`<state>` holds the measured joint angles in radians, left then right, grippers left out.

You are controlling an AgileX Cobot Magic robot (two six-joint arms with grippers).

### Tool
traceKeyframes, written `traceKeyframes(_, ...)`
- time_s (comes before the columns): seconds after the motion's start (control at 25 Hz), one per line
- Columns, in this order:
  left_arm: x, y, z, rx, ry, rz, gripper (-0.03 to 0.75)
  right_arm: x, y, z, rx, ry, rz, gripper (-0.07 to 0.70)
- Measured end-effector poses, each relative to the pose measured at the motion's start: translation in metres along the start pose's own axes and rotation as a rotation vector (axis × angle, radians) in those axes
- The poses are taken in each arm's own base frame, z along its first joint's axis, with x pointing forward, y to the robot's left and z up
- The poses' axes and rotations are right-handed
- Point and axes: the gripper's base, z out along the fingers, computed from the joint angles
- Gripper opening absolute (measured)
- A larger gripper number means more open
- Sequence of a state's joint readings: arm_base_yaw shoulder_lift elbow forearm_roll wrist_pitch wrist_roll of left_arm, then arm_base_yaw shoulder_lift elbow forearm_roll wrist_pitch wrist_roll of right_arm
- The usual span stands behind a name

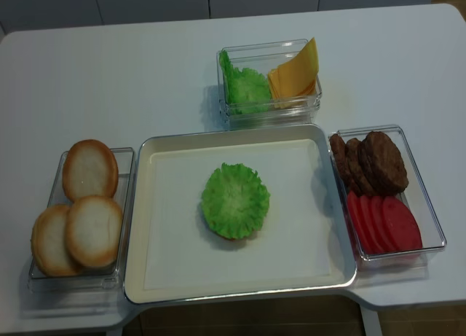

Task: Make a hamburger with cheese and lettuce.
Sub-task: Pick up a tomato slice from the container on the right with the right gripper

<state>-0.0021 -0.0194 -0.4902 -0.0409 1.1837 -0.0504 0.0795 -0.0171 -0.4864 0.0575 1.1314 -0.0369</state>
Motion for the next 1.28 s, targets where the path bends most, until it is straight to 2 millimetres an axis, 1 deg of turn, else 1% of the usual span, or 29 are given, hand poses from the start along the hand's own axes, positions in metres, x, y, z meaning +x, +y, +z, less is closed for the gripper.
traceKeyframes(1.28,0.0000,0.0000,0.0000,0.000,0.000,0.000,0.424,0.0000,0.0000,0.0000,0.000,0.000,0.000,0.464)
